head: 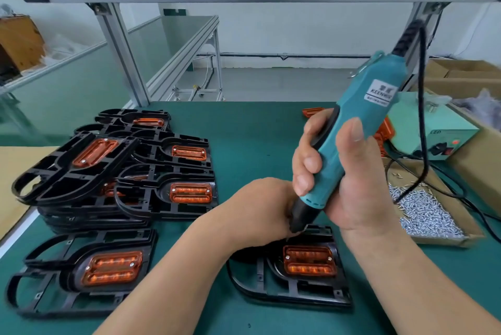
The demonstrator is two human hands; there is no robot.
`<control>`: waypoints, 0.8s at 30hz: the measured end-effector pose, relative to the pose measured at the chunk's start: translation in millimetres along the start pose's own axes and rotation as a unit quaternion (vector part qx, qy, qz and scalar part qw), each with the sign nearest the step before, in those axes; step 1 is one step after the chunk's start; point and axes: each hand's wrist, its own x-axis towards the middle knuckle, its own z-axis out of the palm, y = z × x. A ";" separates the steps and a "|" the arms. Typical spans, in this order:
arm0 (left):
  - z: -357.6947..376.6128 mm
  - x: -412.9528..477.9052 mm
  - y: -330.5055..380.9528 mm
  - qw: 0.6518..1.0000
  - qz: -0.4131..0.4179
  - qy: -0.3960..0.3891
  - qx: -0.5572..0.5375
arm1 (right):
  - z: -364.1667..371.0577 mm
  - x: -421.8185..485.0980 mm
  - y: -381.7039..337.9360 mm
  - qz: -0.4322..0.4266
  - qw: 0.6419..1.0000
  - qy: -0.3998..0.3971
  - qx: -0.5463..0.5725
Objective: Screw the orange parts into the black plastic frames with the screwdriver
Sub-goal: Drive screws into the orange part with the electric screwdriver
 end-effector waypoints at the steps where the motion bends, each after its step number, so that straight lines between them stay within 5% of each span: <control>1: -0.8 0.5 2.0 1.000 0.005 -0.002 0.000 | -3.9 0.8 0.3 0.023 1.000 0.020 0.006; 15: -16.1 -1.7 -25.8 0.997 -0.039 -0.018 0.068 | -64.8 4.5 9.6 0.172 0.965 0.195 0.000; 24: -17.5 -2.3 -32.3 0.995 -0.052 -0.009 0.088 | -79.2 6.2 6.4 0.147 0.948 0.279 0.033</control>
